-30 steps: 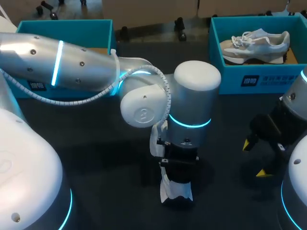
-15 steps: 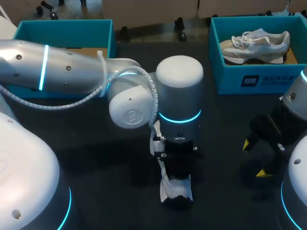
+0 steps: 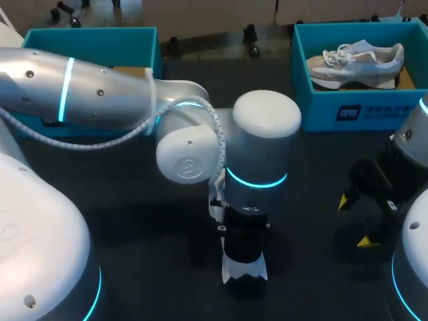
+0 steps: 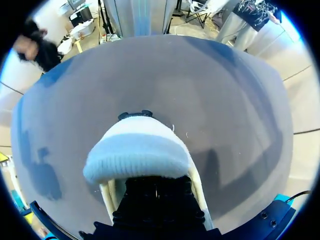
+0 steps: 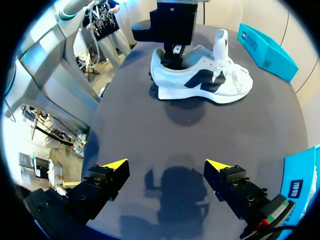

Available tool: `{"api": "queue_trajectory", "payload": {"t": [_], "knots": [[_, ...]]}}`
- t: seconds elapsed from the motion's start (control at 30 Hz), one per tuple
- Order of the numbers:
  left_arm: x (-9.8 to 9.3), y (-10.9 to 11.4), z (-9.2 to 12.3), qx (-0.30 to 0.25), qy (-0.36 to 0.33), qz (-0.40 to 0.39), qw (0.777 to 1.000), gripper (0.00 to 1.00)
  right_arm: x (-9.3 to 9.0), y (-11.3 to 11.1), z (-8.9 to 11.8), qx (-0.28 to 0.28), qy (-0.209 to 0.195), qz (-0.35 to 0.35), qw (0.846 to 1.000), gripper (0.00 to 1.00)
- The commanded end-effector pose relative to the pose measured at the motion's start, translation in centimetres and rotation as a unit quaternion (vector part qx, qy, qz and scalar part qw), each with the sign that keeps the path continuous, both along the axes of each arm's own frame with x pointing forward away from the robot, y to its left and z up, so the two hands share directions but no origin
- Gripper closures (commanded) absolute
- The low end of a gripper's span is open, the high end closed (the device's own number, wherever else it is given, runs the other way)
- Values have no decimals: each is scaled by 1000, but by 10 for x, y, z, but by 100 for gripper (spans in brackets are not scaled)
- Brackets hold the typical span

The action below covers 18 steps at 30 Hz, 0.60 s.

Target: Take the shoe out of the shoebox, open the shoe tongue, remove and reinsert the insole, then place the shoe into the shoebox

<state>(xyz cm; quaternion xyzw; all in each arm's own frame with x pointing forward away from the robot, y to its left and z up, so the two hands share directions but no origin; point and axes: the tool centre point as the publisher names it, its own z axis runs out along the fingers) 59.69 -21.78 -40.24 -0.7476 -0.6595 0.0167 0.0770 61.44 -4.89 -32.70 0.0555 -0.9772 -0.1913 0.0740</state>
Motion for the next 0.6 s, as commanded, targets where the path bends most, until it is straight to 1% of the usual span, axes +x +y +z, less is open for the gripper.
{"api": "queue_trajectory", "payload": {"t": [0.03,0.13,0.2,0.27,0.4,0.43,0.6], "knots": [[2,-9,-25,9,7,8,1000,100,-1,0,-1,-1,-1,0,1000,0],[3,-9,-30,0,8,18,1000,100,-1,0,-1,-1,-1,0,1000,0],[8,-12,-34,-9,1,28,1000,100,-1,0,-1,-1,-1,0,1000,0],[12,-14,-33,-20,3,38,999,100,-1,0,-1,-1,-1,0,1000,0],[22,-20,-25,-46,-17,53,997,100,-1,0,-1,-1,-1,0,1000,0],[25,-21,-22,-49,-13,56,997,100,-1,0,-1,-1,-1,0,1000,0],[30,-21,-3,-70,-15,62,996,100,-1,0,-1,-1,-1,0,1000,0]]}}
